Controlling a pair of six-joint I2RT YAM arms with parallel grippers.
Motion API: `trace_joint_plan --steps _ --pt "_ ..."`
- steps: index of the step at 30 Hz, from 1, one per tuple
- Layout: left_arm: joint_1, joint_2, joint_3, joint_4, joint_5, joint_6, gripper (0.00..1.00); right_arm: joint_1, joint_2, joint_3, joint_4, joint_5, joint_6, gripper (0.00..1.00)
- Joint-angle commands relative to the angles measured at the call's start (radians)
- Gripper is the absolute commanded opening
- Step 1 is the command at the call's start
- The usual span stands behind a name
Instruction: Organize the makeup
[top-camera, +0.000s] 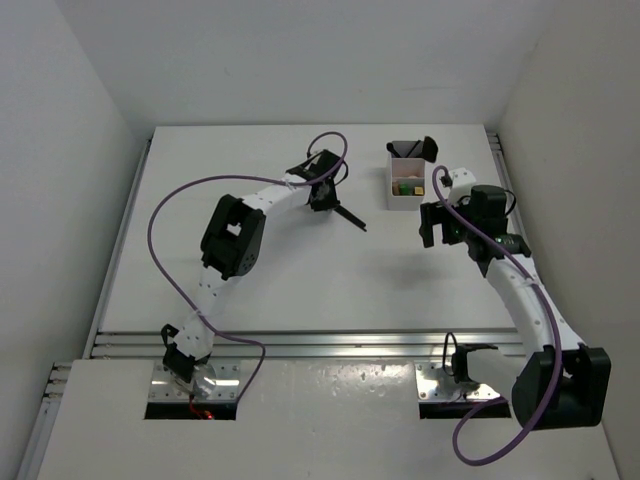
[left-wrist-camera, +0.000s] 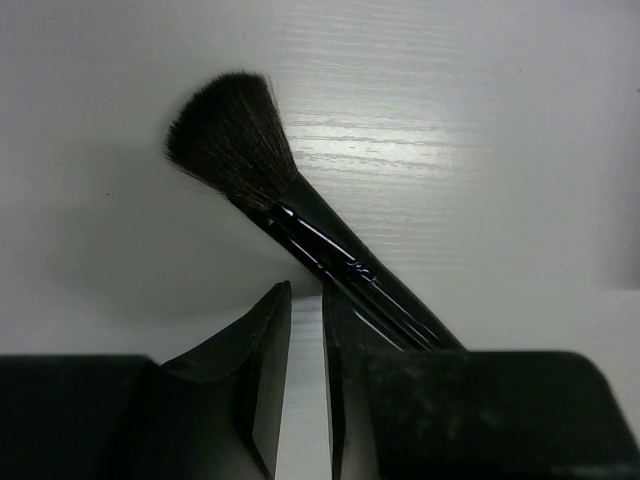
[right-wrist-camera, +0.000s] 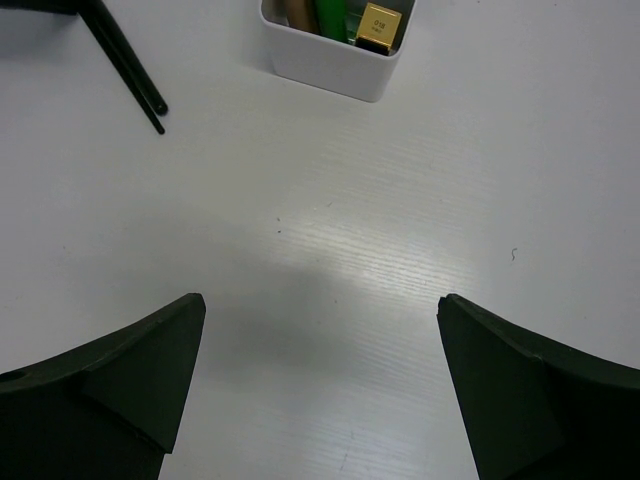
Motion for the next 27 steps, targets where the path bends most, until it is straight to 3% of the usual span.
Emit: trace_joint_plan --steps 1,27 --pt "-0.006 0.018 0.021 -0.016 -0.006 -0.014 0.25 0.000 -0.033 0.005 0.006 0.016 -0.018 1.00" --pt "-0.015 -0.058 0.037 -0.034 0.031 0.006 0.25 0.002 -0.057 -0.003 -0.032 0.018 -0.041 1.00"
